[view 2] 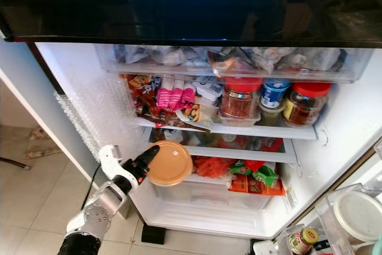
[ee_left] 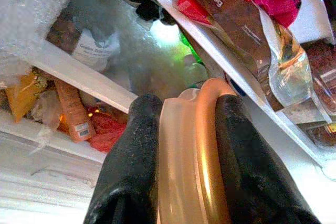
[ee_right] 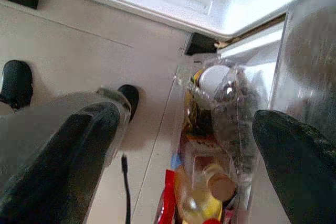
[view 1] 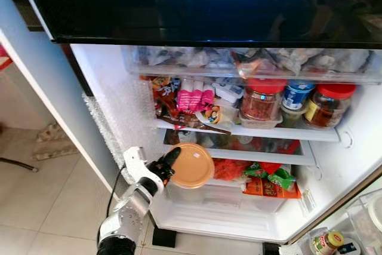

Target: Restocking fridge

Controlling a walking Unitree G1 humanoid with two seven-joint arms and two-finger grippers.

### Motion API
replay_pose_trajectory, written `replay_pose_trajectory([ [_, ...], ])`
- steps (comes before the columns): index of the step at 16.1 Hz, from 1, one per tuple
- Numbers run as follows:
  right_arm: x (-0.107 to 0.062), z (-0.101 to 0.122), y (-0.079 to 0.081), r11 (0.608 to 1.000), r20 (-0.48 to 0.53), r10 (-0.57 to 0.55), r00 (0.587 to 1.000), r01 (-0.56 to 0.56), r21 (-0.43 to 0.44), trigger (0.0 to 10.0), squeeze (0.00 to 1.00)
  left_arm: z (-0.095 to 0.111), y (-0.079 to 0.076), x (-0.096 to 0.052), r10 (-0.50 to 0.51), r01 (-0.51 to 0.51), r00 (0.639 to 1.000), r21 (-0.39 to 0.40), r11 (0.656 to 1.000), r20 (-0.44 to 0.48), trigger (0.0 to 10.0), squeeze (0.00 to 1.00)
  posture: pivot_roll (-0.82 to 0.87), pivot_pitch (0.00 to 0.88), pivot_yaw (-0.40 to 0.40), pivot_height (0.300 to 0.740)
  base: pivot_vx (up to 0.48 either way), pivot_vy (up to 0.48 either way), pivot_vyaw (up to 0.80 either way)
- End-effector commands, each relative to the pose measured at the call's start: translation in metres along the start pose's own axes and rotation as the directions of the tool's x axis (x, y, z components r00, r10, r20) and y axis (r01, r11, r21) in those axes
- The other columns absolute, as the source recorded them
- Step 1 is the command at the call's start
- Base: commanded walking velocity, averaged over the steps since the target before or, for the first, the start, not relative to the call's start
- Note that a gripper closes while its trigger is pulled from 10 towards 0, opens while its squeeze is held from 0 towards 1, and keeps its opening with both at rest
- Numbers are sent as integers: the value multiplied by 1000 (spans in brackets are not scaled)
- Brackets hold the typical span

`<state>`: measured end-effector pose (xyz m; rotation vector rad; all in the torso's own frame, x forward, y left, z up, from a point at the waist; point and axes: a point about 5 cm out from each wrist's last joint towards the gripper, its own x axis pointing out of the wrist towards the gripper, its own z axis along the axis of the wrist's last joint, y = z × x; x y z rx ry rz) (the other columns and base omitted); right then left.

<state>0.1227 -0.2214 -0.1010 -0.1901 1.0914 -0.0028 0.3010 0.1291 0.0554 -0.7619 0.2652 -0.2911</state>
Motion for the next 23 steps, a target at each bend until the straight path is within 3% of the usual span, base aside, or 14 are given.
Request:
replay_pose_trajectory([
  [1, -2, -9, 0, 1000, -11, 2, 1000, -2, -1, 10000, 0, 6, -4, 2, -23, 23, 1000, 21, 1000, 10, 10000, 0, 26, 14, 19, 740, 0, 0, 0],
  [6, -3, -13, 1, 1000, -12, 2, 1000, -1, 2, 10000, 0, 7, -8, 3, -32, 31, 999, 41, 999, 16, 10000, 0, 31, 26, 17, 735, 0, 0, 0],
  [8, -3, -12, 2, 1000, 0, 9, 1000, -9, 10, 10000, 0, 7, -9, 3, -34, 33, 999, 45, 998, 15, 10000, 0, 32, 25, 18, 705, 0, 0, 0],
  [13, -3, -12, 3, 1000, -3, 12, 1000, -12, 10, 10000, 0, 6, -12, 5, -47, 46, 999, 52, 998, 9, 10000, 0, 31, 26, 19, 705, 0, 0, 0],
  [17, -3, -9, 4, 999, 20, 23, 1000, -24, 22, 10000, 0, 4, -14, 6, -51, 51, 999, 53, 997, 5, 10000, 0, 31, 28, 17, 640, 0, 0, 0],
  [23, -3, -9, 6, 999, 18, 38, 999, -38, 24, 10000, 0, 7, -20, 10, -64, 62, 997, 44, 997, 37, 10000, 0, 29, 29, 16, 640, 0, 0, 0],
])
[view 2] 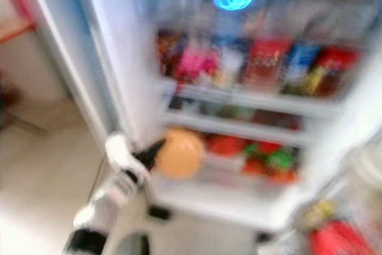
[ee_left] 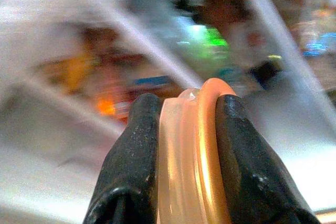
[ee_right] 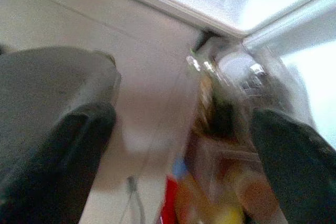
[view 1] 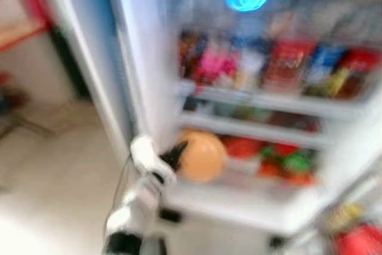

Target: Restocking fridge

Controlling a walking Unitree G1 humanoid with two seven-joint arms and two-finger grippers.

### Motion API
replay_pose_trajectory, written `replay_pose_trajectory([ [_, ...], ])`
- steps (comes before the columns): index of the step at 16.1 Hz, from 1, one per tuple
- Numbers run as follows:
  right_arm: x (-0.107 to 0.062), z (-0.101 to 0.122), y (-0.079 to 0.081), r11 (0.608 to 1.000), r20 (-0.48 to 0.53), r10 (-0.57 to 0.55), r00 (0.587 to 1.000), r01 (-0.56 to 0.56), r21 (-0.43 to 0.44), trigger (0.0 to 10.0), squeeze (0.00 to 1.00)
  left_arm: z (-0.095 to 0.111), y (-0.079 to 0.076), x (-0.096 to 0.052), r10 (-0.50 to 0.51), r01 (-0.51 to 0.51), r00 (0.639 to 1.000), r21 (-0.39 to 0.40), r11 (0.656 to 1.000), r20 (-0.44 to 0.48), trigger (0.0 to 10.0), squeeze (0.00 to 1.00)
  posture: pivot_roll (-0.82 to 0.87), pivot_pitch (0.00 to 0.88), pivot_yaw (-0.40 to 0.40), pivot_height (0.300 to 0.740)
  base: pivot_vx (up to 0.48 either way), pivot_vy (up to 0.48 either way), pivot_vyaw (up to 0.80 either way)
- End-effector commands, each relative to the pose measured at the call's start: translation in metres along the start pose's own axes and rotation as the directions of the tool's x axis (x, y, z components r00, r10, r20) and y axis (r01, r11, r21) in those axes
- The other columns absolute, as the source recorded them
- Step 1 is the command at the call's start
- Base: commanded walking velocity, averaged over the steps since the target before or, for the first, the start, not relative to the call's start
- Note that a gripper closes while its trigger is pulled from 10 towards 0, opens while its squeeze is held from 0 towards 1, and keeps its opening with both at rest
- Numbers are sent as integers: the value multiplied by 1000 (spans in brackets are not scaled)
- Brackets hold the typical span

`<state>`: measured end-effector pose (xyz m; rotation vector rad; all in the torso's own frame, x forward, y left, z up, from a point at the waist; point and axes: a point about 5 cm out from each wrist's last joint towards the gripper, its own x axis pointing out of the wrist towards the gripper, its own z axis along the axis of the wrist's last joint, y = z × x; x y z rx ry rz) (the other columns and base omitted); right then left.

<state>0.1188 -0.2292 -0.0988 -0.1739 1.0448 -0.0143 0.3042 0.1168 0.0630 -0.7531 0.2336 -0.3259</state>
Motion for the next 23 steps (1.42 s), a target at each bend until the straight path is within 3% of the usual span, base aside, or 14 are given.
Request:
replay_pose_trajectory([
  [1, 0, -6, 15, 999, -30, 47, 998, -47, 7, 10000, 0, 9, -8, 6, -26, 25, 999, 20, 999, 28, 10000, 0, 30, 30, 17, 640, 0, 0, 0],
  [10, 0, -7, 16, 999, -32, 48, 998, -48, 19, 10000, 0, 14, -18, 13, -101, 101, 995, 22, 995, 25, 10000, 0, 28, 26, 22, 640, 0, 0, 0],
  [23, 0, -7, 15, 998, -35, 52, 998, -51, 27, 10000, 0, 10, -24, 17, -130, 130, 991, 34, 991, 2, 10000, 0, 28, 25, 19, 640, 261, 0, 0],
])
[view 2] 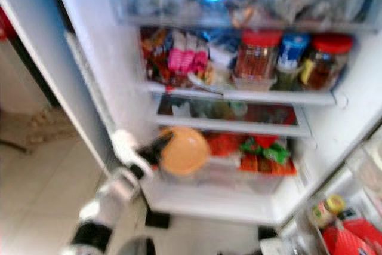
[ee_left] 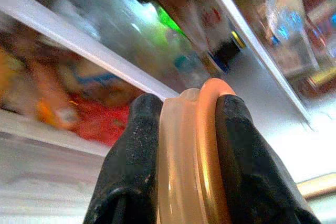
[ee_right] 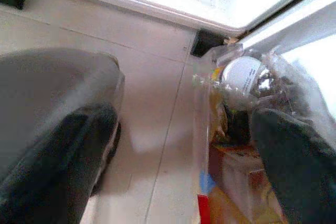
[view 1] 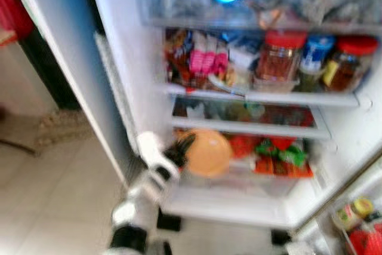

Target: Restocking fridge

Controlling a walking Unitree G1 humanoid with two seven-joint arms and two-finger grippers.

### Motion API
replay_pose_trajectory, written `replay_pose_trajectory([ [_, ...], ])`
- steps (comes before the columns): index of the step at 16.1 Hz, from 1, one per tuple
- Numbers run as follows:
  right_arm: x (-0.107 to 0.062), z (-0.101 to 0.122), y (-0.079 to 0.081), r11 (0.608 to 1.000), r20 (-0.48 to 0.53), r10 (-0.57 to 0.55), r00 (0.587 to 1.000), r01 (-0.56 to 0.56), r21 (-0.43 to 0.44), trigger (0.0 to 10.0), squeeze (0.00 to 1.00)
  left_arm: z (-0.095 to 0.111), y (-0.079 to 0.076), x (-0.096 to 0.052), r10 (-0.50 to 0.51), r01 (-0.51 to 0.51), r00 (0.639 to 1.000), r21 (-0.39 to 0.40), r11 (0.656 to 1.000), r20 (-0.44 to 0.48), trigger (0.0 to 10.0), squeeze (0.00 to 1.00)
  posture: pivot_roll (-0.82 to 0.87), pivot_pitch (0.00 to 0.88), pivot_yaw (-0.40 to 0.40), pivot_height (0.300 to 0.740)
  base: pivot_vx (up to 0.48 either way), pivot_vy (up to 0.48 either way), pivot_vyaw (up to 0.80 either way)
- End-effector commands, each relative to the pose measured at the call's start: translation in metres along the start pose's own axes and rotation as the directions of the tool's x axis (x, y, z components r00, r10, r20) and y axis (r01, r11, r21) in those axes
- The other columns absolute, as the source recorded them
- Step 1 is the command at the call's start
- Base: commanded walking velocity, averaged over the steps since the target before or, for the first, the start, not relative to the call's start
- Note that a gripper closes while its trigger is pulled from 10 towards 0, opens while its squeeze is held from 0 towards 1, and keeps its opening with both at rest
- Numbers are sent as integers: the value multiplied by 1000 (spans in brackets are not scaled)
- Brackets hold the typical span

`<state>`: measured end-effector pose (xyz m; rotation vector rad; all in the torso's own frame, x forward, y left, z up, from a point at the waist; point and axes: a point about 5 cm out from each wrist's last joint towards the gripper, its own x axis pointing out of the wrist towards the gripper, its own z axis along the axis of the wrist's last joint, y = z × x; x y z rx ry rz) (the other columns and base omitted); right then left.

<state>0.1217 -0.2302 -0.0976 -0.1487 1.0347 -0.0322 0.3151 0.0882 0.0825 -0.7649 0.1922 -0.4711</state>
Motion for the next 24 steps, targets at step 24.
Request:
replay_pose_trajectory([
  [24, 0, -8, 25, 998, -42, 66, 997, -66, 4, 10000, 0, 18, 28, 24, 261, -240, 960, -183, 953, 105, 10000, 0, -30, 64, 29, 640, 226, 0, -42],
])
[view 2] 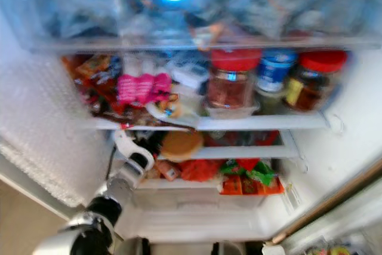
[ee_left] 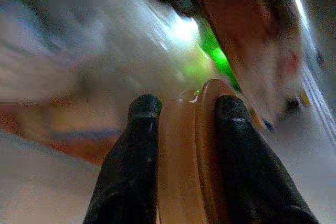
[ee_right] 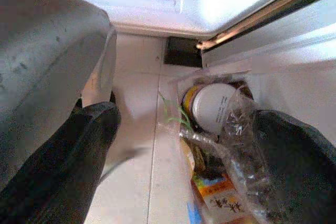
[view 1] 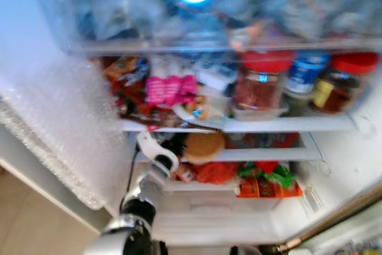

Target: Restocking fridge

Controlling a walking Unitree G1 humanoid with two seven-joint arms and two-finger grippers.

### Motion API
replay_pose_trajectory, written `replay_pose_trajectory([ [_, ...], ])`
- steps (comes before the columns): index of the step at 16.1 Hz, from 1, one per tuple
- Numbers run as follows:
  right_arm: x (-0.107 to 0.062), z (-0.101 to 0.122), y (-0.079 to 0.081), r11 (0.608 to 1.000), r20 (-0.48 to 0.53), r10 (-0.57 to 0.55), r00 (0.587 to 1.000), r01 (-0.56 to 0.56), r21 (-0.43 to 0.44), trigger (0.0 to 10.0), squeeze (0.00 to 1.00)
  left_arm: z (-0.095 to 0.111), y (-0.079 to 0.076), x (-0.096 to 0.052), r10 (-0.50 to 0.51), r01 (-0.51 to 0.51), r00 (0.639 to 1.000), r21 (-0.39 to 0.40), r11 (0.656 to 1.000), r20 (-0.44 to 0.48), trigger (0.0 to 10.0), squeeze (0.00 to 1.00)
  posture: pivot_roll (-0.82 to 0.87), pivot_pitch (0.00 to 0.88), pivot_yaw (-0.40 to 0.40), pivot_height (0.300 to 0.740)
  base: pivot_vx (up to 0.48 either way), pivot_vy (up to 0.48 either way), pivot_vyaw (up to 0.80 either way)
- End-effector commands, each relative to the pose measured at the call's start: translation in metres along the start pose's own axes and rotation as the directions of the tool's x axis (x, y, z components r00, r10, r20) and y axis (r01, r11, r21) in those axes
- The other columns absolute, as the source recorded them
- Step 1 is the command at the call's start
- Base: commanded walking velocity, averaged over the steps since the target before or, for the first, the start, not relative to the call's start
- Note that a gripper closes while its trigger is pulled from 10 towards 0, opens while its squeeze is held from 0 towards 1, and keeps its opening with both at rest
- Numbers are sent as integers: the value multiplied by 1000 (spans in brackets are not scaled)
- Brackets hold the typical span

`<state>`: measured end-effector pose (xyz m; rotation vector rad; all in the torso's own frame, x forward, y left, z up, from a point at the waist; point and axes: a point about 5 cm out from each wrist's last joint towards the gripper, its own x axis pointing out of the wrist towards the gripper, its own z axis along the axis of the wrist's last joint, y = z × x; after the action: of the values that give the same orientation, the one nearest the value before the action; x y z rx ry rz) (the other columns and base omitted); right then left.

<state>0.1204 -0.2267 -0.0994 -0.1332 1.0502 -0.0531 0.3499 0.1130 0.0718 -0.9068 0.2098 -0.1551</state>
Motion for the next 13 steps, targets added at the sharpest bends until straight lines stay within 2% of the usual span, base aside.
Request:
replay_pose_trajectory([
  [1, 0, -7, 21, 997, -24, 73, 997, -73, -18, 10000, 0, 0, -9, 7, 16, -16, 1000, -4, 1000, 25, 10000, 0, -45, 73, 27, 640, 0, 0, 0],
  [4, -1, -10, 19, 997, -25, 70, 997, -70, -20, 10000, 0, 7, -10, 11, 76, -75, 995, -6, 997, 67, 10000, 0, -75, 94, 19, 640, 0, 0, 0],
  [7, -2, -13, 17, 997, -30, 69, 997, -70, -37, 10000, 0, 7, -16, 15, 94, -95, 993, 17, 995, 78, 10000, 0, -116, 122, 7, 640, 0, 0, 0],
  [13, -6, -22, 13, 996, -43, 65, 997, -68, -51, 10000, 0, 15, -25, 21, 146, -140, 979, -50, 989, 140, 10000, 0, -155, 142, -15, 640, 0, 0, 0],
])
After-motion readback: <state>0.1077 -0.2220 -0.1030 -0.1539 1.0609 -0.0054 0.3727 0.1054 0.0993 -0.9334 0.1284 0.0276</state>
